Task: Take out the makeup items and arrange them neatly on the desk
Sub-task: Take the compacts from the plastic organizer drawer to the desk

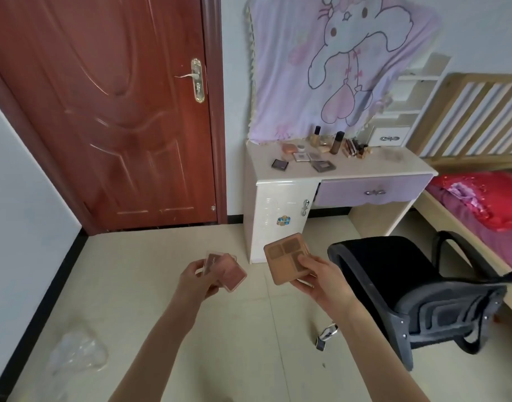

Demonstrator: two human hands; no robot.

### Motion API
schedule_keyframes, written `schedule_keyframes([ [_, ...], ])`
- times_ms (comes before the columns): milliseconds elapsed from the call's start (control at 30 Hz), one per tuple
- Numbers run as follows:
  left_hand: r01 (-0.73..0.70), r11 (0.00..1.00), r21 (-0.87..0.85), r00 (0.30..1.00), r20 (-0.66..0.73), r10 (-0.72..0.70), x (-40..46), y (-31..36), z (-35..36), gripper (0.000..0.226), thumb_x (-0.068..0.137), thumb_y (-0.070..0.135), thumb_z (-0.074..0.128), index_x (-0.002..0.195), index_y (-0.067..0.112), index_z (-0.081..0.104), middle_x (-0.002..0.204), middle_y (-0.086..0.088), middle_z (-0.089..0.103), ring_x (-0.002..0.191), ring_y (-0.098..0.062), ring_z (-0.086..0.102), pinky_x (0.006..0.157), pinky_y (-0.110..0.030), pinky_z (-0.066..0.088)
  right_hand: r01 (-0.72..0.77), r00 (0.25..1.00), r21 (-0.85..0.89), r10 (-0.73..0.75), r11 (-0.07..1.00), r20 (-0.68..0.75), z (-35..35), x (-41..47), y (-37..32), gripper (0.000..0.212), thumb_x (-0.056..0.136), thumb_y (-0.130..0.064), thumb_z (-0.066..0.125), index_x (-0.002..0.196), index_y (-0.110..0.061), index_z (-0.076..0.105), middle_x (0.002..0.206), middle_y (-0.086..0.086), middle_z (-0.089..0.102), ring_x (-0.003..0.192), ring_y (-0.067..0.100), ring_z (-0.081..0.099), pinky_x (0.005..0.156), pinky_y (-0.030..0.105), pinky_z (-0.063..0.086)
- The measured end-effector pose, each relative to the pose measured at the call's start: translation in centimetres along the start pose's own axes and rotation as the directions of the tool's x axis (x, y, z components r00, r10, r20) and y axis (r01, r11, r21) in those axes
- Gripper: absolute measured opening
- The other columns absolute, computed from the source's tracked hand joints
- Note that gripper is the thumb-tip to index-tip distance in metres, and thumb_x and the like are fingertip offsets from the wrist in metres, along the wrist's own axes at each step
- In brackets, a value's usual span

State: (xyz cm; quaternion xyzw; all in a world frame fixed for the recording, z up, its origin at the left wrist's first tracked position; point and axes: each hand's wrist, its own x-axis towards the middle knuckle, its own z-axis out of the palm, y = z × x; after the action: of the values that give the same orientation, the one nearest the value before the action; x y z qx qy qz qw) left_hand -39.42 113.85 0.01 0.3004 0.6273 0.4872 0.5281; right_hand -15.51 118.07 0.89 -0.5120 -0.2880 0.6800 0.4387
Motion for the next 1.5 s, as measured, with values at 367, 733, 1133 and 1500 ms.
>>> schedule_keyframes([
  [367,0.027,0.999,0.020,0.992,0.119,-0.029,18.4,7.5,8.9,0.037,0.084,0.016,0.066,0.117,0.007,0.051,0.100,-0.010,0.063,0.088,-0.021,0.062,0.073,-0.027,0.051,0.044,0.990,0.065,-0.035,0.997,-0.135,-1.2,16.4,-9.3,0.012,0.087,-0.012,0.061,0.097,-0.006,0.063,0.087,0.009,0.070,0.082,0.021,0.068,0.065,0.029,0.056],
  [733,0.057,0.998,0.038,0.985,0.163,-0.062,35.4,12.4,22.5,0.040,0.082,0.017,0.069,0.117,0.006,0.053,0.096,-0.006,0.063,0.081,-0.015,0.061,0.072,-0.026,0.050,-0.002,0.983,0.099,0.020,0.995,-0.182,-7.5,34.1,-18.9,0.006,0.088,-0.007,0.057,0.093,-0.005,0.061,0.084,0.011,0.066,0.078,0.022,0.065,0.060,0.028,0.056],
  [1133,0.160,0.981,0.109,0.975,0.140,-0.175,48.7,13.0,29.8,0.044,0.080,0.021,0.071,0.118,0.009,0.051,0.104,-0.012,0.063,0.086,-0.019,0.062,0.069,-0.024,0.049,-0.147,0.955,0.048,0.155,0.988,-0.252,-10.5,48.0,-23.1,0.006,0.089,-0.001,0.053,0.088,-0.003,0.058,0.081,0.015,0.062,0.073,0.025,0.062,0.055,0.030,0.056],
  [1500,0.264,0.931,0.253,0.958,0.048,-0.284,64.3,12.0,31.1,0.043,0.080,0.026,0.071,0.112,0.012,0.045,0.098,-0.005,0.057,0.075,-0.014,0.056,0.064,-0.026,0.043,-0.358,0.896,-0.040,0.331,0.933,-0.296,-8.6,63.3,-22.5,0.015,0.087,0.009,0.046,0.093,-0.002,0.054,0.085,0.016,0.062,0.080,0.025,0.062,0.068,0.036,0.053],
])
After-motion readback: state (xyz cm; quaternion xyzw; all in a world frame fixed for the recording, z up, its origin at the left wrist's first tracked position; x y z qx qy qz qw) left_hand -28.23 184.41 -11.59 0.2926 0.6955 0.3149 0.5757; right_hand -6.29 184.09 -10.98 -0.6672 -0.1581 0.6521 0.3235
